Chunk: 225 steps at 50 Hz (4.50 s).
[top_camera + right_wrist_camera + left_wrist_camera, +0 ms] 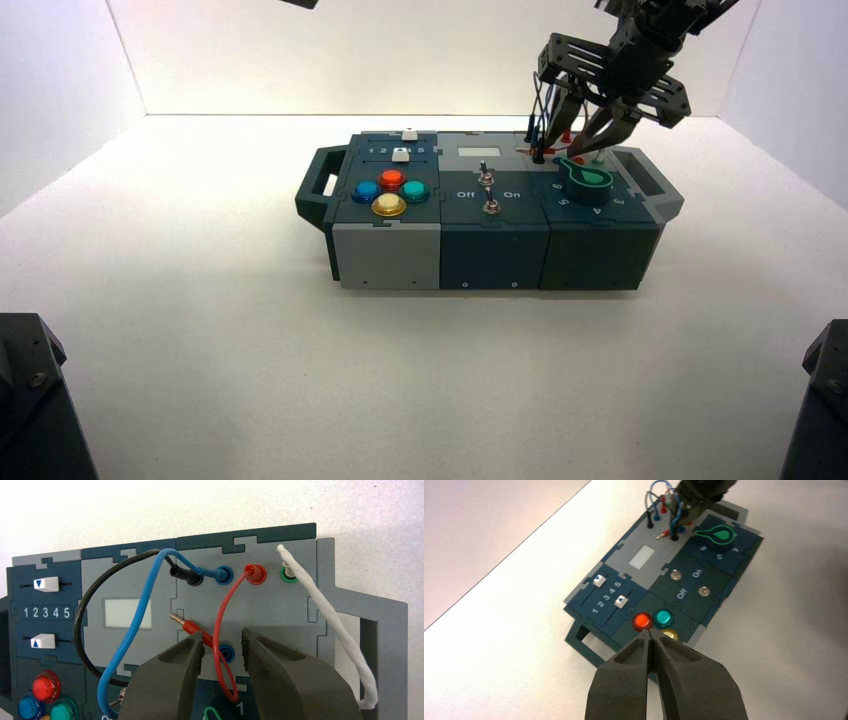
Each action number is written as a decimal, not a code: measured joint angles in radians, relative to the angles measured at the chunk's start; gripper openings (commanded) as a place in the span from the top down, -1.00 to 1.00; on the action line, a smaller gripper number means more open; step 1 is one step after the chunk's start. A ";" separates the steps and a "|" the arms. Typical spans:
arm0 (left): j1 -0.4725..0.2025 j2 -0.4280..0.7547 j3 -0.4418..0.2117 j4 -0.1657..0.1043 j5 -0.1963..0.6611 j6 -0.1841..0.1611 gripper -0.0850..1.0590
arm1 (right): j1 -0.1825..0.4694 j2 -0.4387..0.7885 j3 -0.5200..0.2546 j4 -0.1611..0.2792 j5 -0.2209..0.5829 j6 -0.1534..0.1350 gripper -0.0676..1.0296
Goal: Insert the red wire.
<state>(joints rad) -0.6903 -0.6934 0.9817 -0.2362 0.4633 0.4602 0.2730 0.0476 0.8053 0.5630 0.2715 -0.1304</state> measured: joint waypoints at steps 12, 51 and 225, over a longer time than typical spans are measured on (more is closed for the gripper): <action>-0.003 0.000 0.000 0.000 0.000 0.000 0.91 | 0.000 0.006 0.002 0.000 0.000 0.000 0.63; -0.005 -0.005 0.003 0.000 0.002 0.000 0.91 | 0.003 -0.071 0.014 -0.012 0.081 0.000 0.91; -0.005 -0.026 0.006 0.003 -0.008 0.002 0.91 | 0.000 -0.061 -0.267 -0.474 0.607 0.006 0.92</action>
<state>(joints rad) -0.6949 -0.7194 0.9879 -0.2332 0.4556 0.4617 0.2730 -0.0138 0.5384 0.0890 0.8790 -0.1243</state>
